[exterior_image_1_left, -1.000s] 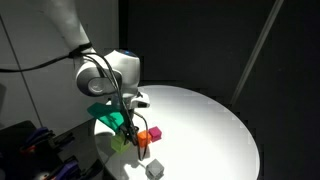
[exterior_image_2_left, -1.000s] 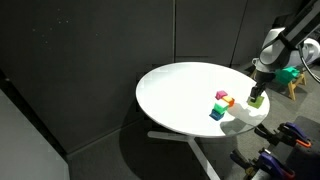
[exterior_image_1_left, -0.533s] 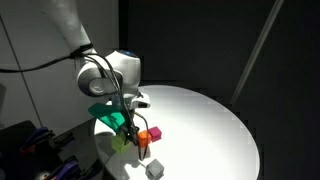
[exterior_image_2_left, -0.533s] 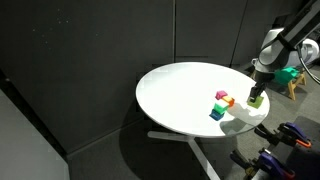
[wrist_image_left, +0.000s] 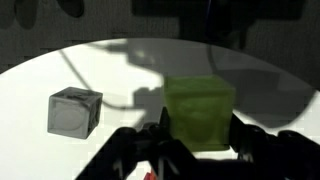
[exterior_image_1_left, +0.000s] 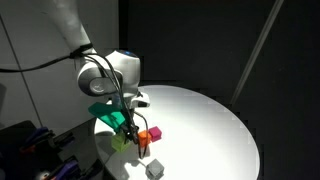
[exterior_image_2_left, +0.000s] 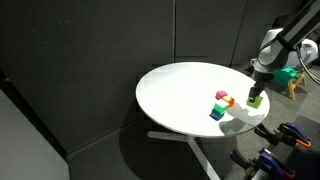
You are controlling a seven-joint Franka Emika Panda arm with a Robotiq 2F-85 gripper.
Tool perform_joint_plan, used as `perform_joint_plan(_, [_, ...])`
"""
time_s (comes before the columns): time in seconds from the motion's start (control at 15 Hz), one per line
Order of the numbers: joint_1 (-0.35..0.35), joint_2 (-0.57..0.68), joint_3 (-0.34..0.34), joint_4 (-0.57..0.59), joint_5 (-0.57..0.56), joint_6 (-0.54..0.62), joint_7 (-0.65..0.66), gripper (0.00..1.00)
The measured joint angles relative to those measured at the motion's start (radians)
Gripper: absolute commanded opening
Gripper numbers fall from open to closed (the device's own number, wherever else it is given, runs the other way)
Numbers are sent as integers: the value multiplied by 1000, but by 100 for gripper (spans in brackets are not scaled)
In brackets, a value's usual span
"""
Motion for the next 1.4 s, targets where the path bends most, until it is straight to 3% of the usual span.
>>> perform_joint_plan(0.87, [49,78,13,72,0,-1,193,28])
perform_joint_plan(1.4, [53,166,22,145,0,-1,207,28])
